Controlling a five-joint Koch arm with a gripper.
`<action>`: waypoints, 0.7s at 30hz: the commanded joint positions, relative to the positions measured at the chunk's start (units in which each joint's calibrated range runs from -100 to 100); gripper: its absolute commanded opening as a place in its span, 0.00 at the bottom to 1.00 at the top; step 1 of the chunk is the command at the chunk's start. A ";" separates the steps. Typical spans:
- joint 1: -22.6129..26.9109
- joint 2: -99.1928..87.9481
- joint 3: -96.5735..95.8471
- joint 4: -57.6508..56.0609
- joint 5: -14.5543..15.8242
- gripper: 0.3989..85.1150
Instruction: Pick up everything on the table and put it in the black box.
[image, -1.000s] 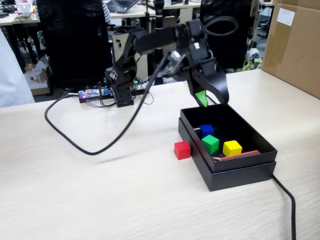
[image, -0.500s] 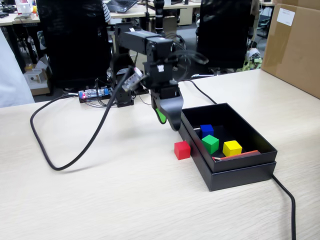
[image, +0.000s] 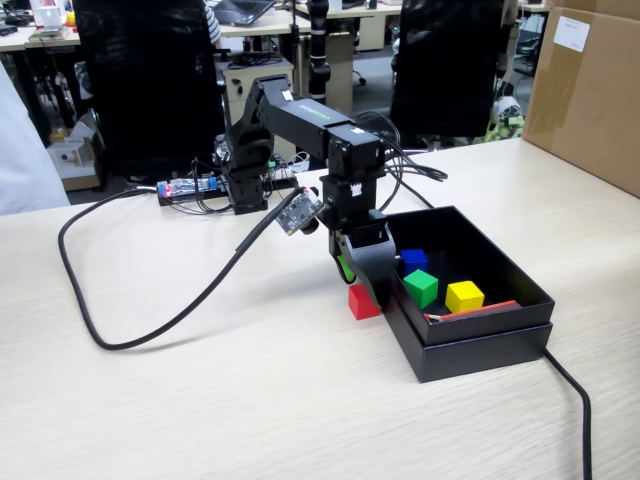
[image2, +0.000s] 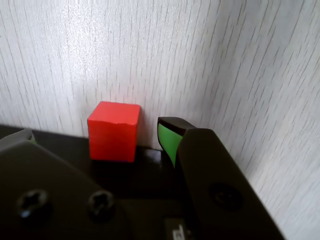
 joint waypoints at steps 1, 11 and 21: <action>0.39 0.65 4.87 0.36 0.24 0.56; 0.29 6.27 8.49 0.36 0.44 0.36; -0.63 -2.56 5.68 0.36 0.34 0.19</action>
